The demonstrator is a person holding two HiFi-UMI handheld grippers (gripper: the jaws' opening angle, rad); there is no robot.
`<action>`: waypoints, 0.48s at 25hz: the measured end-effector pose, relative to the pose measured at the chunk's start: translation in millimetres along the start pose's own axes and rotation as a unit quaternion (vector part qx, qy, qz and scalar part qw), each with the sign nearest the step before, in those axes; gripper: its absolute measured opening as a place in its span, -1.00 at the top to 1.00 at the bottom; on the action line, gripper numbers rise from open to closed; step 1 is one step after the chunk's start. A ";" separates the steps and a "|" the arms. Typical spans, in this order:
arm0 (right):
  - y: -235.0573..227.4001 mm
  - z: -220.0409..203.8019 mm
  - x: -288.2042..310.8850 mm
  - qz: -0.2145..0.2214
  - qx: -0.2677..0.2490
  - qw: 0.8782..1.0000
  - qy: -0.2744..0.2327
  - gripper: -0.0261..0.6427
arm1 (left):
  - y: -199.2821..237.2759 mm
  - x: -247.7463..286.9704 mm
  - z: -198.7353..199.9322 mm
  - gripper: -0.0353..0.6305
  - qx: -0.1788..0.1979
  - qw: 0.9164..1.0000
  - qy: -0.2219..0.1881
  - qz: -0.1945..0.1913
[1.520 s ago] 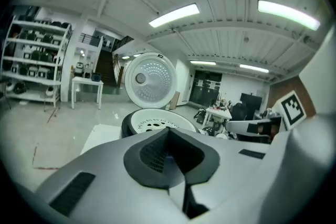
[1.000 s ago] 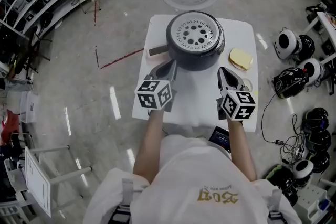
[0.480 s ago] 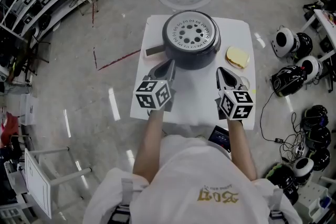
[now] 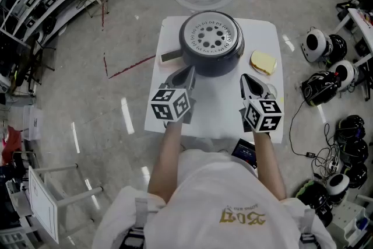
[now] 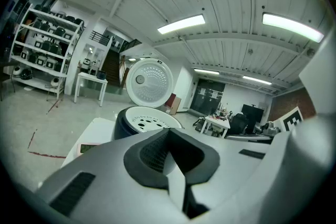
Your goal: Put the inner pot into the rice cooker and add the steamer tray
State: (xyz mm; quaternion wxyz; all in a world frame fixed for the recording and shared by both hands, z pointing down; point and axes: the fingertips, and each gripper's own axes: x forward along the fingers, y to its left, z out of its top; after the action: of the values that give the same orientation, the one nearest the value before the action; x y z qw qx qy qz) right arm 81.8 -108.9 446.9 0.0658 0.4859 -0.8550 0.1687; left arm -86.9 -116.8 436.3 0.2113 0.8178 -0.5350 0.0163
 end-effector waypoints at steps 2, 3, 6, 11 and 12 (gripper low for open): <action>-0.6 -0.7 1.4 0.001 0.001 1.000 0.002 0.89 | 0.2 1.3 1.0 0.84 0.000 1.000 0.001 -0.001; -0.8 -1.5 2.0 0.003 0.002 1.000 0.005 0.89 | 0.1 1.8 1.3 0.84 0.000 1.000 0.001 -0.001; -1.2 -5.4 1.1 0.006 0.004 1.000 0.010 0.89 | -1.7 2.3 0.7 0.84 0.001 1.000 0.003 -0.001; -1.0 -7.7 0.4 0.009 0.004 1.000 0.011 0.89 | -3.6 2.5 -0.9 0.84 0.002 1.000 0.004 -0.001; -0.2 -7.4 1.0 0.010 0.004 1.000 0.012 0.89 | -3.6 2.1 -0.9 0.84 0.003 1.000 0.004 -0.001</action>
State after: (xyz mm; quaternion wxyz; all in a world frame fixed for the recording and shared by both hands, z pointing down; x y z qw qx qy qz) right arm 81.1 -107.2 454.1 0.0721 0.4757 -0.8583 0.1787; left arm -82.7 -117.1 436.5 0.2116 0.8191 -0.5329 0.0210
